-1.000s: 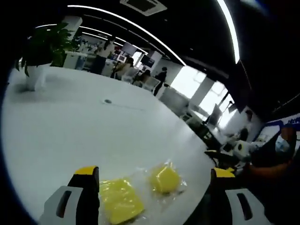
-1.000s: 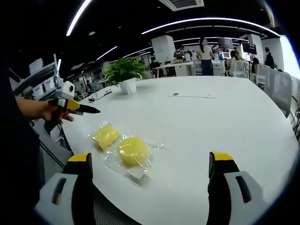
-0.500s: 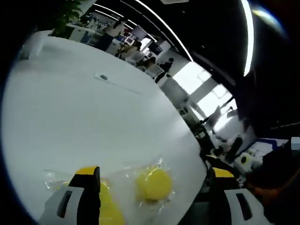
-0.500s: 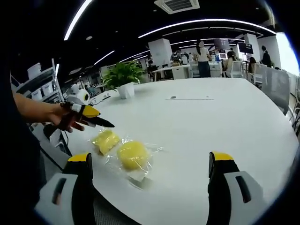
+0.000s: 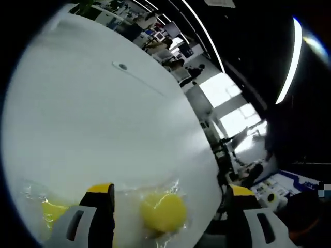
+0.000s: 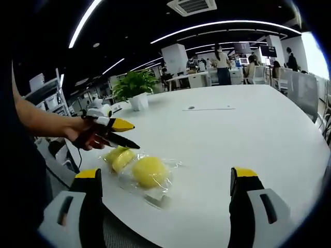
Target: Compare the silicone blocks by pressing each to a similar depth, holding the contact briefly, and releasing to observe deformation and rebound differences across the visible hardness samples.
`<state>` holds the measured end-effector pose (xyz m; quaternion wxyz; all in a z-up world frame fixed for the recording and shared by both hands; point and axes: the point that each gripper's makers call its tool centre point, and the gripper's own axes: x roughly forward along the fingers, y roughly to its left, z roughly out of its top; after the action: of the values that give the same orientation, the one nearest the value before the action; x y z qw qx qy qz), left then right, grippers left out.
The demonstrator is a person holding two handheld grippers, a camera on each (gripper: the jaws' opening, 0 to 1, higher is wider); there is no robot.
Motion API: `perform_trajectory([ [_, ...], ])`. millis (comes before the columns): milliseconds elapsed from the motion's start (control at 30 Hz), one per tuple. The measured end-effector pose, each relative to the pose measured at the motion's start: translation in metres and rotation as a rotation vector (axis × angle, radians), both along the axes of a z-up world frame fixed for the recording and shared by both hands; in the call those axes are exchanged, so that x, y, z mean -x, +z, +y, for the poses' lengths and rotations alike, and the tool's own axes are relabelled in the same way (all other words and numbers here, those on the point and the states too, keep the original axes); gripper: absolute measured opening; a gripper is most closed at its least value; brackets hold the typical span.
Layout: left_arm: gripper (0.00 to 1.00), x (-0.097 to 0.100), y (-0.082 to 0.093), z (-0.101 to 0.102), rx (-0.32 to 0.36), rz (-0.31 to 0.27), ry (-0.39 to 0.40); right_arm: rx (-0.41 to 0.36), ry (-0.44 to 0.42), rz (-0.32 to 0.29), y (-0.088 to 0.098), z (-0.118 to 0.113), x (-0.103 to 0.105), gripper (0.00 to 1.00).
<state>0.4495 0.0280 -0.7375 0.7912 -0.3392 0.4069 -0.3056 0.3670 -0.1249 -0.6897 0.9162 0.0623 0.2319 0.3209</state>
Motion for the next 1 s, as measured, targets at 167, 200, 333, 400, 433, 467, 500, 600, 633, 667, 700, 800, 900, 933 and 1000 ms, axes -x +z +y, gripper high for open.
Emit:
perform_trajectory([
  [167, 0.9, 0.008, -0.007, -0.01, -0.039, 0.047, -0.027, -0.004, -0.007, -0.001, 0.002, -0.003, 0.0, 0.97],
  [200, 0.89, 0.008, -0.011, -0.01, -0.048, 0.063, -0.024, -0.005, -0.007, -0.001, 0.002, -0.003, 0.0, 0.97],
  [333, 0.8, 0.002, -0.023, -0.005, -0.055, 0.116, 0.044, -0.007, -0.004, 0.002, 0.002, -0.002, 0.001, 0.97],
  [400, 0.69, 0.001, -0.027, -0.004, -0.042, 0.13, 0.067, -0.007, -0.003, 0.001, 0.003, -0.002, 0.0, 0.97],
  [433, 0.64, 0.002, -0.029, -0.003, -0.044, 0.143, 0.071, -0.01, -0.005, 0.0, 0.003, -0.002, 0.0, 0.97],
  [467, 0.57, 0.005, -0.034, -0.002, -0.05, 0.175, 0.085, -0.011, -0.006, 0.001, 0.004, -0.002, 0.0, 0.97],
  [500, 0.53, 0.005, -0.036, -0.001, -0.051, 0.175, 0.09, -0.011, -0.006, 0.001, 0.004, -0.003, 0.0, 0.97],
  [600, 0.43, 0.003, -0.041, 0.003, -0.042, 0.184, 0.107, -0.012, -0.008, 0.002, 0.003, -0.003, 0.0, 0.97],
  [633, 0.39, 0.003, -0.042, 0.004, -0.044, 0.186, 0.109, -0.012, -0.01, 0.002, 0.003, -0.003, 0.0, 0.97],
  [667, 0.32, 0.002, -0.043, 0.005, -0.046, 0.189, 0.112, -0.014, -0.01, 0.003, 0.002, -0.003, 0.001, 0.97],
  [700, 0.29, 0.001, -0.043, 0.006, -0.052, 0.196, 0.12, -0.016, -0.01, 0.005, 0.002, -0.003, 0.001, 0.97],
  [800, 0.27, 0.001, -0.044, 0.007, -0.057, 0.209, 0.114, -0.017, -0.01, 0.006, 0.002, -0.002, 0.001, 0.97],
  [900, 0.25, 0.002, -0.044, 0.004, -0.08, 0.192, 0.08, -0.019, -0.011, 0.006, 0.002, -0.001, 0.001, 0.97],
  [933, 0.24, 0.003, -0.044, 0.003, -0.086, 0.194, 0.066, -0.02, -0.011, 0.006, 0.002, -0.001, 0.002, 0.97],
  [1000, 0.19, 0.006, -0.051, 0.006, -0.143, 0.188, 0.043, -0.02, -0.011, 0.005, 0.003, -0.001, 0.002, 0.97],
])
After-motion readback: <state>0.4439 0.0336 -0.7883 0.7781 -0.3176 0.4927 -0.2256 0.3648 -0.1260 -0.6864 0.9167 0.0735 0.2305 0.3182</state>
